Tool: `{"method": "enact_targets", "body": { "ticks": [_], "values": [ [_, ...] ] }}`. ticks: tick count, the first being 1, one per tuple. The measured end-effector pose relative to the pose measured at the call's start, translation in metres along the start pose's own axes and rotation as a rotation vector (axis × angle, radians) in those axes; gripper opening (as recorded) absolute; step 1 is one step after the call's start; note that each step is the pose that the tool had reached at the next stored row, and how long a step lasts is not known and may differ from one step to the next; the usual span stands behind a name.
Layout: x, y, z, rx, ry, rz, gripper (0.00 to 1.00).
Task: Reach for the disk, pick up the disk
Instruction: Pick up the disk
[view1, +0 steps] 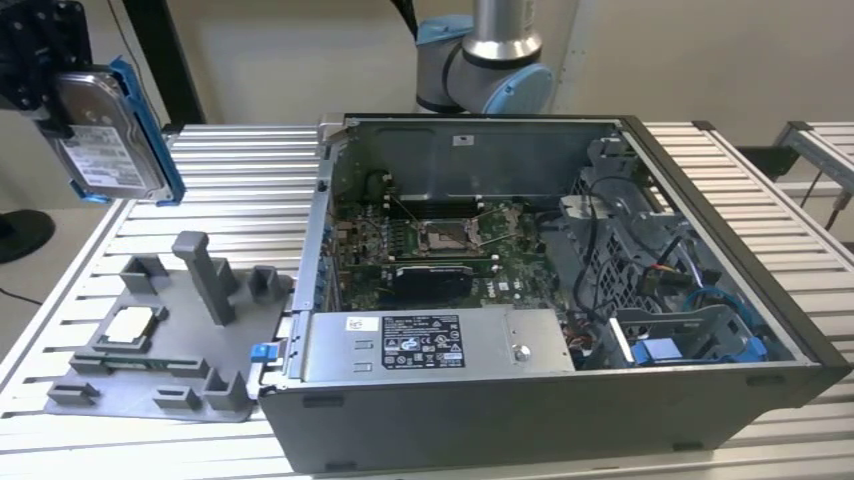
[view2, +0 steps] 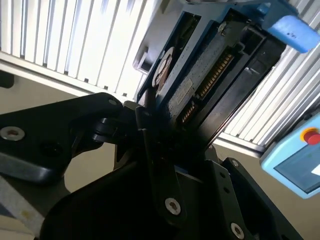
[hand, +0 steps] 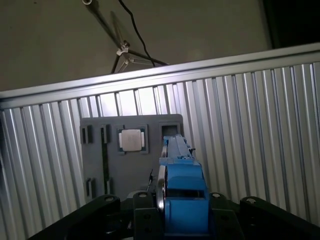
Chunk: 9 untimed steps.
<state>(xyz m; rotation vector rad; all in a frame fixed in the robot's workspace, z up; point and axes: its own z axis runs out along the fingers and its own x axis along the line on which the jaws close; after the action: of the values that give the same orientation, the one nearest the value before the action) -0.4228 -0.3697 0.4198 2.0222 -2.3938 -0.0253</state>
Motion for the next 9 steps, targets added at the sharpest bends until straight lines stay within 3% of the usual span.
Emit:
{"method": "enact_targets", "body": {
  "ticks": [9],
  "values": [
    [-0.0001,0.0003,-0.0173,0.0000,0.0000,0.000,0.00]
  ]
}}
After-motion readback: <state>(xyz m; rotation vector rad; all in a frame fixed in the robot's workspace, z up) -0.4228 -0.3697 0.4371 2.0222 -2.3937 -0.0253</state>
